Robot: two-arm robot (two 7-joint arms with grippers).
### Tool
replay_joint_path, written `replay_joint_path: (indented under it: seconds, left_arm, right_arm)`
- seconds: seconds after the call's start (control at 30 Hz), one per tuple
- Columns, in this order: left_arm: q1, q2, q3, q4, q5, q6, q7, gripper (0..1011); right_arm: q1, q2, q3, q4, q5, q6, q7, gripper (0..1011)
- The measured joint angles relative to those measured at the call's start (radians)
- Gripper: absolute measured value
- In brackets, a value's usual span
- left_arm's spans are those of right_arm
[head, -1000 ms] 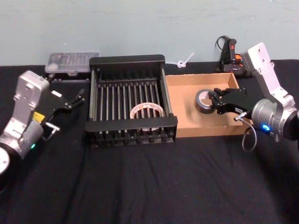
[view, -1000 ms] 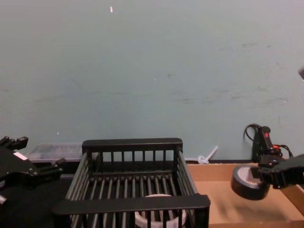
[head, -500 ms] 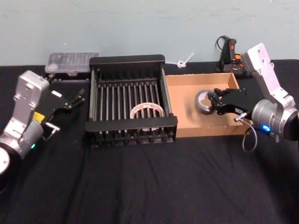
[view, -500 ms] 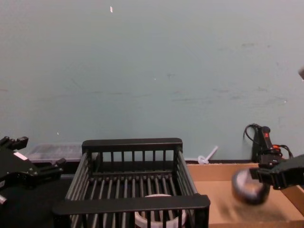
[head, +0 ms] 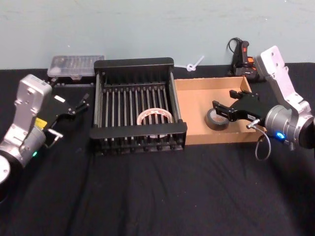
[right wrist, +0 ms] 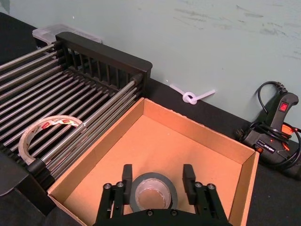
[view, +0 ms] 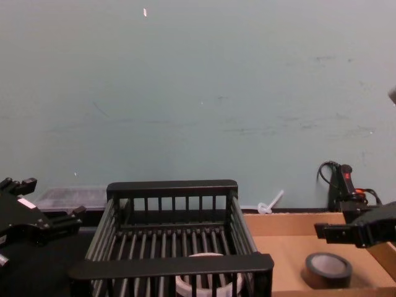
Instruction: Pick up the white tape and place it into the black box , Pick up the silver tape and place it into the brown box.
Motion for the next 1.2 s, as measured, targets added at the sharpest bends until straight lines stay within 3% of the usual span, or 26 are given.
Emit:
replay_joint_path:
  seconds: [0.37, 0.63, 0.73, 0.8, 0.87, 0.93, 1.07, 1.2]
  left_arm:
    - [0.000, 0.000, 0.000, 0.000, 0.000, 0.000, 0.000, 1001]
    - [0.000, 0.000, 0.000, 0.000, 0.000, 0.000, 0.000, 1001]
    - [0.000, 0.000, 0.000, 0.000, 0.000, 0.000, 0.000, 1001]
    - [0.000, 0.000, 0.000, 0.000, 0.000, 0.000, 0.000, 1001]
    - [0.000, 0.000, 0.000, 0.000, 0.000, 0.000, 0.000, 1001]
    - [0.000, 0.000, 0.000, 0.000, 0.000, 0.000, 0.000, 1001]
    - [0.000, 0.000, 0.000, 0.000, 0.000, 0.000, 0.000, 1001]
    - [0.000, 0.000, 0.000, 0.000, 0.000, 0.000, 0.000, 1001]
  right_arm:
    - [-0.001, 0.001, -0.001, -0.001, 0.001, 0.001, 0.001, 963]
    - [-0.009, 0.009, 0.001, -0.012, -0.030, -0.031, -0.004, 1000]
    - [-0.025, 0.014, 0.010, -0.029, -0.069, -0.084, -0.039, 1000]
    - [-0.047, 0.015, 0.020, -0.045, -0.117, -0.157, -0.088, 1000]
    - [-0.054, 0.015, 0.022, -0.047, -0.129, -0.176, -0.102, 1000]
    - [-0.078, 0.013, 0.028, -0.053, -0.181, -0.245, -0.155, 1000]
    - [-0.108, 0.001, 0.038, -0.049, -0.238, -0.314, -0.227, 1000]
    - [-0.127, -0.006, 0.046, -0.038, -0.268, -0.340, -0.266, 1000]
